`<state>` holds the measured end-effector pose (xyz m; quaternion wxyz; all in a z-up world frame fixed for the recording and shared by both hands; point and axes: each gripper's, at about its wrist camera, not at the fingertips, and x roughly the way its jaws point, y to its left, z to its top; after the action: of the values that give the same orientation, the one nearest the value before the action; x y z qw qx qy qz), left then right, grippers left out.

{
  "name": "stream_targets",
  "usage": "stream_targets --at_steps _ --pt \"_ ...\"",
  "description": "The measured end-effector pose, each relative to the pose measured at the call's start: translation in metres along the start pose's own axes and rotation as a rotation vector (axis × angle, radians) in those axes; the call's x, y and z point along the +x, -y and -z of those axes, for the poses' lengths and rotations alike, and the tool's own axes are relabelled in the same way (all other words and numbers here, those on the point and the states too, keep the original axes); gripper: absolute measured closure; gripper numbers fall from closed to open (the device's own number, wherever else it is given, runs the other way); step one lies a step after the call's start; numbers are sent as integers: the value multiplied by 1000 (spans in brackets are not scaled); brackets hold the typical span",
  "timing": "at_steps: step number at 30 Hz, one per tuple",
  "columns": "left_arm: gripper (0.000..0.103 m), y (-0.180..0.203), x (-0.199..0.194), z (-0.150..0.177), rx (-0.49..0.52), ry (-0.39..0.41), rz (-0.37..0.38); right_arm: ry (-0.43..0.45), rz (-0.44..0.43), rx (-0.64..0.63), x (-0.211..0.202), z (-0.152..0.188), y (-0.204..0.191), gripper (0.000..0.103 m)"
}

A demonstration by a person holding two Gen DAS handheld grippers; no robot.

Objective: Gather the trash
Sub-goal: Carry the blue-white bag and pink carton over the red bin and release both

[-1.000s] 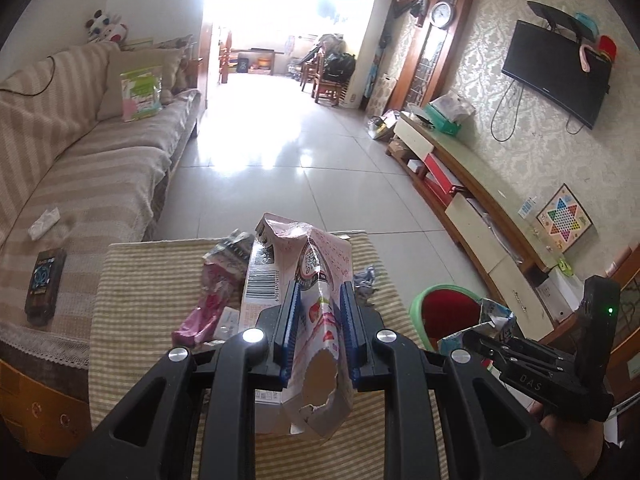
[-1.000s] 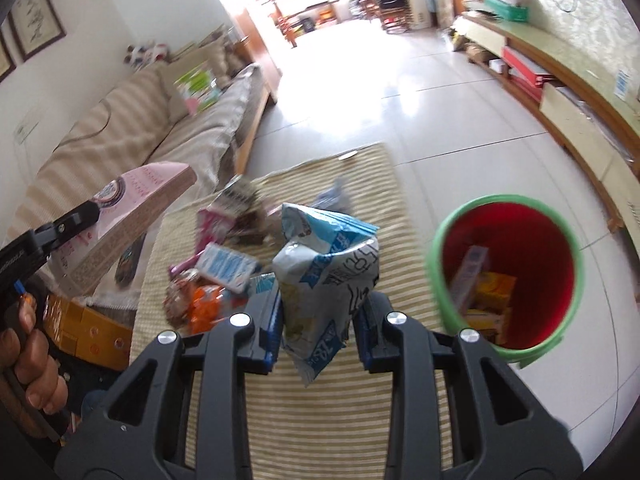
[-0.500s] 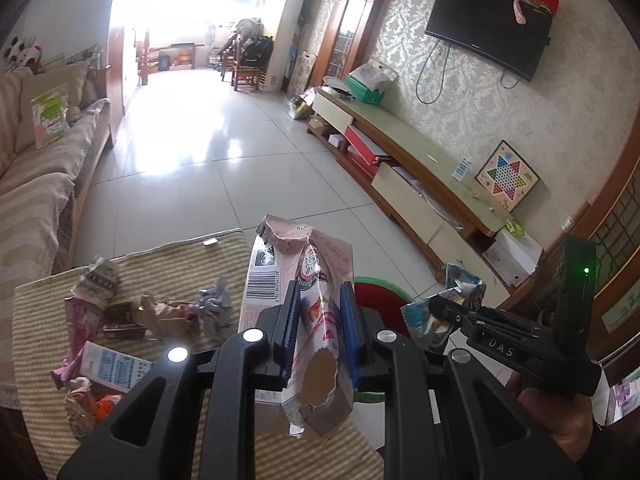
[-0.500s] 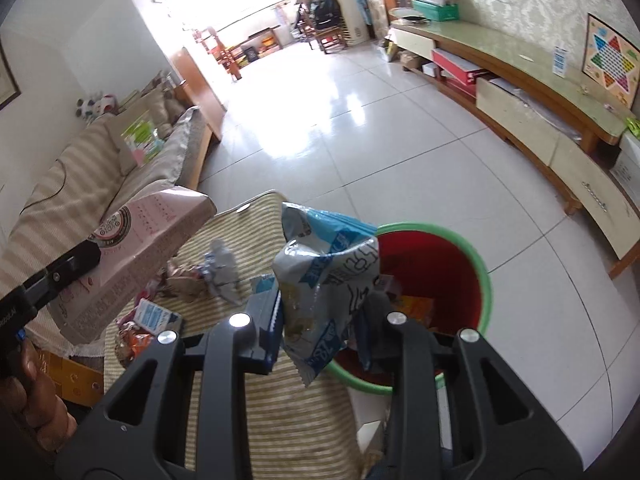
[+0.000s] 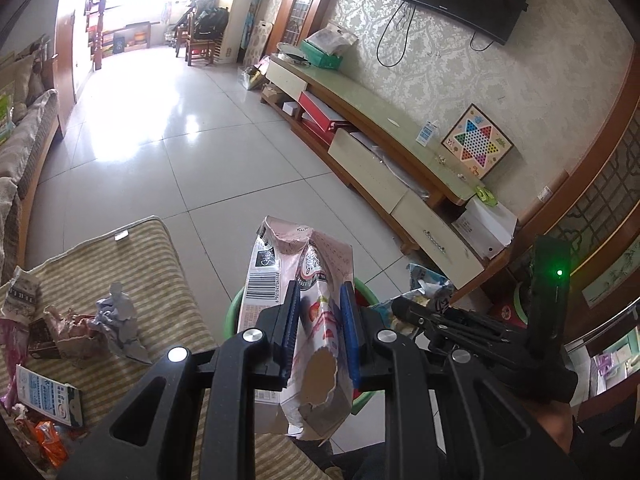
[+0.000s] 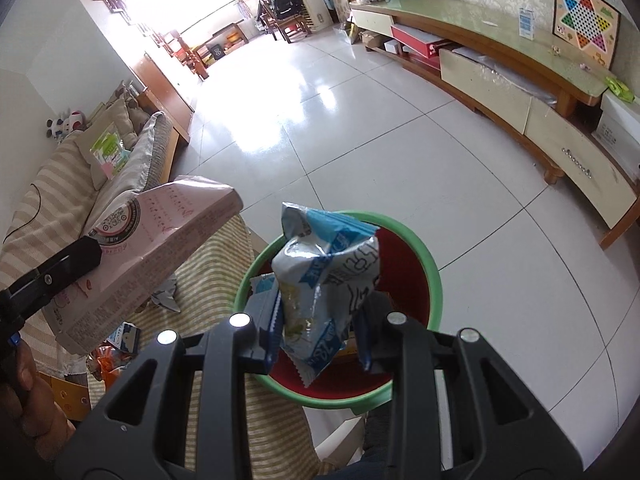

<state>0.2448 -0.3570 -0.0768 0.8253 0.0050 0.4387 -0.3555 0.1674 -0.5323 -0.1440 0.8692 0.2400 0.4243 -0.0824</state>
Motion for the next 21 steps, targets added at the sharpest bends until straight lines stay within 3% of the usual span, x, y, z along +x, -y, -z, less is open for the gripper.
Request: stream_targets --at_steps 11,13,14,19,21 --pt "83 6 22 1 -8 -34 36 -26 0 13 14 4 9 74" --pt "71 4 21 -1 -28 -21 44 -26 0 12 16 4 9 74" --pt "59 2 19 -1 -41 -9 56 -26 -1 12 16 4 9 74" --pt "48 -3 12 -4 -57 20 48 -26 0 7 19 2 9 73" --pt "44 -7 9 -4 -66 29 40 -26 3 3 19 2 8 67"
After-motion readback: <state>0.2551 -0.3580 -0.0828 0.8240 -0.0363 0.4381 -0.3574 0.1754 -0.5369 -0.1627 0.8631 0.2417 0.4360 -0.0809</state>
